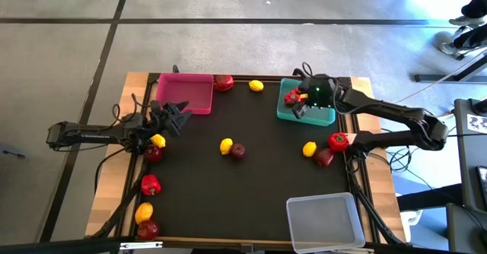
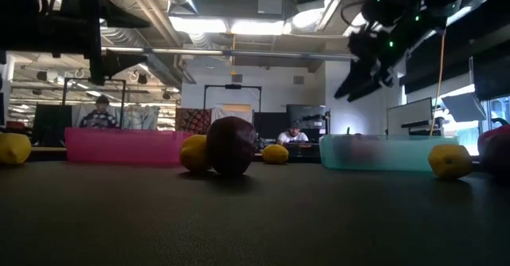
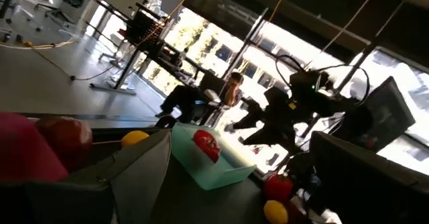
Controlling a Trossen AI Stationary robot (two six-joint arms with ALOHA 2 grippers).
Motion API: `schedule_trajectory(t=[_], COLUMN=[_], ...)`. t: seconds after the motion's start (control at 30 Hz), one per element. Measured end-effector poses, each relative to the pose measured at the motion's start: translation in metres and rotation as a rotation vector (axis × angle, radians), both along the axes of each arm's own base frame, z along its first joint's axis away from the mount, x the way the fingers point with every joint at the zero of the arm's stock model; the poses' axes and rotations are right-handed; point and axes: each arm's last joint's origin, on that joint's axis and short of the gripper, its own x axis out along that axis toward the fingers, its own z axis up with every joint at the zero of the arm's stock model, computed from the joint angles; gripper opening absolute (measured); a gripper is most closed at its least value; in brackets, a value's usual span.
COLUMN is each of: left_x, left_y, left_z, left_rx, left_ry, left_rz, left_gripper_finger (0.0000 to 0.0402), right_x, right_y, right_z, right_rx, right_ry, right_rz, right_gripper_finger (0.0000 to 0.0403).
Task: Sort produce into baskets
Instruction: Put the lemon into the pink bin
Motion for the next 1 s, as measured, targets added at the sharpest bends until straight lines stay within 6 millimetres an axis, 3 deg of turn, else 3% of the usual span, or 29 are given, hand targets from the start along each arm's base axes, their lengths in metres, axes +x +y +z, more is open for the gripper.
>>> schedule_trajectory(t=[0.23, 0.4, 0.67, 1.0], left_x=[0.001, 0.011, 0.045, 0.09], left_y=[-0.001, -0.001, -0.007, -0.016], left_z=[0.009, 0.022, 0.035, 0.018], left_rx=[0.024, 0.1, 0.217, 0.227], left_ry=[-0.027, 0.059, 0.262, 0.627], left_rz=[-0.052, -0.05, -0.126, -0.222], left_gripper_finger=[0.0351, 0.0351, 0.0351, 0.0351], right_x=[0.015, 0.022, 0.024, 0.026], right_y=[0.027, 0.039, 0.043, 0.041], right_z=[0.019, 0.023, 0.024, 0.029], right_rx=[-0.064, -0.082, -0.092, -0.115], right_ry=[-0.119, -0.165, -0.175, -0.235], right_rz=[0.139, 0.195, 0.198, 0.146], right_gripper_finger=[0.0237, 0.0237, 0.0237, 0.0237])
